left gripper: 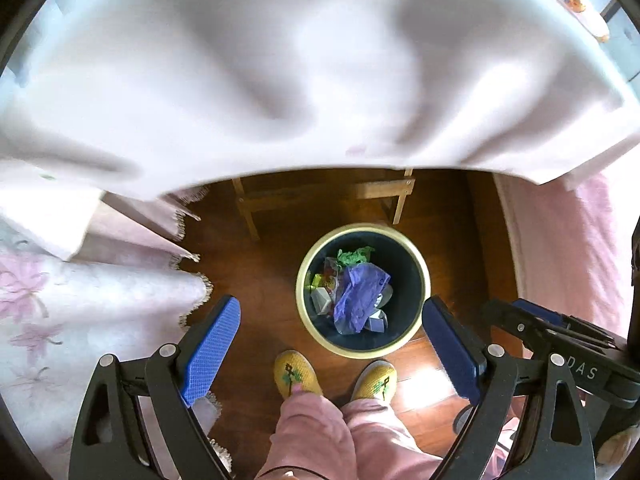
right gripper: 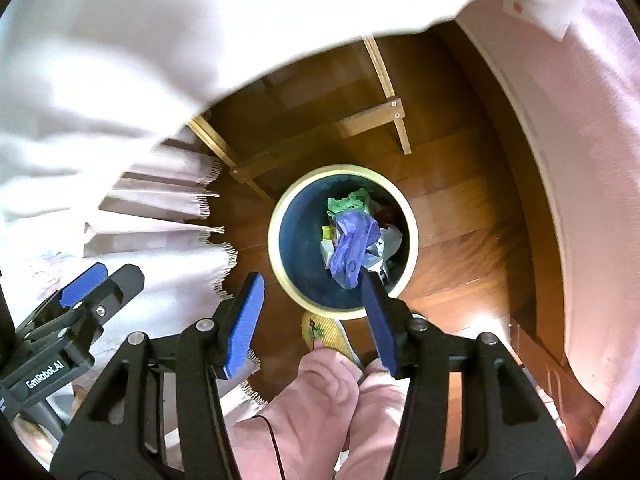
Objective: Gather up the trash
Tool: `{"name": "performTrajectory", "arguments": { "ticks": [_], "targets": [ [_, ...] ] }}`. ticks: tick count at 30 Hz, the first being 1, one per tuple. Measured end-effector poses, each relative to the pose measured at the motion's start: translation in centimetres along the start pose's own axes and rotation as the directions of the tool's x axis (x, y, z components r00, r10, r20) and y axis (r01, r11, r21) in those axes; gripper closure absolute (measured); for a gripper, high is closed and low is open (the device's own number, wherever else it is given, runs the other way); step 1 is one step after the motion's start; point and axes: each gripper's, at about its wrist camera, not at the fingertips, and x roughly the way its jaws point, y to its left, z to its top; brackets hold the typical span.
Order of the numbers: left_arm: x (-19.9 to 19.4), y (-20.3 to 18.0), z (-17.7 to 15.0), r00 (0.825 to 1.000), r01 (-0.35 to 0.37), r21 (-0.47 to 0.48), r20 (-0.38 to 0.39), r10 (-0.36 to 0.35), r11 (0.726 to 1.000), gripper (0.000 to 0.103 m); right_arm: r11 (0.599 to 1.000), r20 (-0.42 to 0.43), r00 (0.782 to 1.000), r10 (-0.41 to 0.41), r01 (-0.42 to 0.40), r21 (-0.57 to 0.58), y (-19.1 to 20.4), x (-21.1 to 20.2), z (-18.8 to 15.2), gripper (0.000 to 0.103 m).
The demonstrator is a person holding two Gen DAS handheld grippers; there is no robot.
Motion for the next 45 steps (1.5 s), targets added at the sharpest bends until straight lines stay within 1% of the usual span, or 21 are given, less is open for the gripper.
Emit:
{"name": "performTrajectory", "arguments": {
  "ticks": [7,11,17,23,28,29,33,34,38,41,45],
  "targets": [
    [-9.6,-0.7,1.2,0.998,0.006,-0.005,0.066,-0.006,1.0,0.009,0.998,0.052,0.999,-0.011,0.014,-0.066,2.6,-7.7,0.1,0.05],
    [-15.2,-1.4,1.7,0.993,-0.017,0.007,0.115,0.016,1.0,0.009,0.994,0.093,0.996,-0.01,0.02,-0.11,4.4,-12.7,0.4,0.047],
    [-21.4,-2.4,2.0,0.988,-0.03,0.01,0.151,0.028,0.999,0.009,0.988,0.135,0.991,-0.006,0.027,-0.152,6.4,-18.5,0.7,0.046],
    [-26.9,-3.1,2.3,0.979,-0.047,0.004,0.201,0.046,0.999,0.009,0.981,0.209,0.978,0.025,0.016,-0.192,8.5,-25.4,0.8,0.045],
    [-29.7,-3.5,3.0,0.967,-0.057,-0.015,0.249,0.059,0.998,0.009,0.974,0.281,0.959,0.036,0.029,-0.224,10.1,-30.2,0.6,0.044],
    [-30.5,-3.6,3.1,0.963,-0.065,-0.019,0.261,0.068,0.998,0.009,0.972,0.303,0.952,0.038,0.035,-0.232,10.4,-31.4,0.5,0.044],
    [-32.4,-3.7,3.2,0.95,-0.075,-0.032,0.302,0.082,0.997,0.009,0.966,0.362,0.932,0.029,0.067,-0.249,11.9,-34.0,0.1,0.043],
    [-32.8,-3.8,3.2,0.945,-0.08,-0.034,0.316,0.086,0.996,0.009,0.965,0.373,0.928,0.027,0.073,-0.252,12.2,-34.3,0.0,0.043],
    [-33.5,-3.7,3.2,0.938,-0.085,-0.046,0.332,0.096,0.995,0.009,0.957,0.425,0.905,0.019,0.106,-0.269,13.3,-35.7,-0.5,0.043],
    [-33.7,-3.4,3.3,0.935,-0.085,-0.063,0.34,0.101,0.994,0.009,0.954,0.442,0.897,0.017,0.118,-0.277,13.8,-36.2,-0.6,0.043],
    [-33.7,-3.4,3.3,0.933,-0.084,-0.067,0.345,0.102,0.994,0.009,0.948,0.449,0.893,0.024,0.122,-0.294,14.3,-36.3,-1.0,0.043]
  ]
}}
